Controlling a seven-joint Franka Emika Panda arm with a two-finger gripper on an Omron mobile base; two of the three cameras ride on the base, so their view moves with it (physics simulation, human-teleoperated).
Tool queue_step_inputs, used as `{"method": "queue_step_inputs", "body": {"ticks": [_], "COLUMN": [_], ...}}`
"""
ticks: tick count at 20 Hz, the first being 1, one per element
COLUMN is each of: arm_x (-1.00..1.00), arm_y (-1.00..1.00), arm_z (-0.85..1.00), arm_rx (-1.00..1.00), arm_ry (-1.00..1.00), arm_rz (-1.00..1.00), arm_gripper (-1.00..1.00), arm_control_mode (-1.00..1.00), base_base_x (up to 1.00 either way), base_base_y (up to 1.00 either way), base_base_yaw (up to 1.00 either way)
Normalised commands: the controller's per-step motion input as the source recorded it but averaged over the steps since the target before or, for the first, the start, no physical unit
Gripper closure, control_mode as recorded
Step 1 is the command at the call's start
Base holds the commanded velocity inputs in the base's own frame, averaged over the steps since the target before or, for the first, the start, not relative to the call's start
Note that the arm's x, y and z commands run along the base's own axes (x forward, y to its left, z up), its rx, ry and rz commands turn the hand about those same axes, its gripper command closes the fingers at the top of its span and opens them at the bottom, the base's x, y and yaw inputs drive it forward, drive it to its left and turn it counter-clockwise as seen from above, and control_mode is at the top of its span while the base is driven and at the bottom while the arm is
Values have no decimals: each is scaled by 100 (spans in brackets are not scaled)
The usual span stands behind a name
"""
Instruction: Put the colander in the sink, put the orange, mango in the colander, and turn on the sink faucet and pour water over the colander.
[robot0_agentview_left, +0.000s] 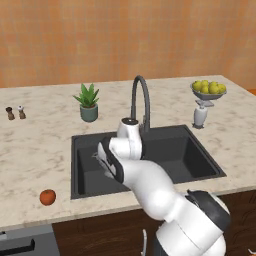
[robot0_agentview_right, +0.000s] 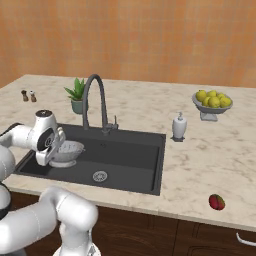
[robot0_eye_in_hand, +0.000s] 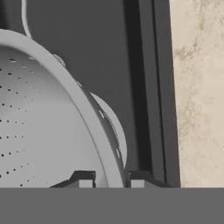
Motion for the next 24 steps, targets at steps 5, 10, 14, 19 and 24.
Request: {"method": "queue_step_inputs", "body": {"ticks": [5, 10, 14, 19, 24], "arm_x": [-3, -7, 0, 14, 49], "arm_y": [-90, -77, -76, -70, -54], "arm_z": [0, 0, 0, 0, 0], "arm_rx": [7, 9, 10, 10, 8], "arm_ry": [-11, -10, -2, 1, 7], "arm_rz": [0, 0, 2, 5, 16], "arm_gripper": [100, 100, 100, 100, 100], "arm_control_mode": [-100, -100, -100, -100, -100], "base_base_x": [0, 0, 0, 0, 0], "base_base_y": [0, 0, 0, 0, 0], "base_base_yaw": [0, 0, 0, 0, 0]}}
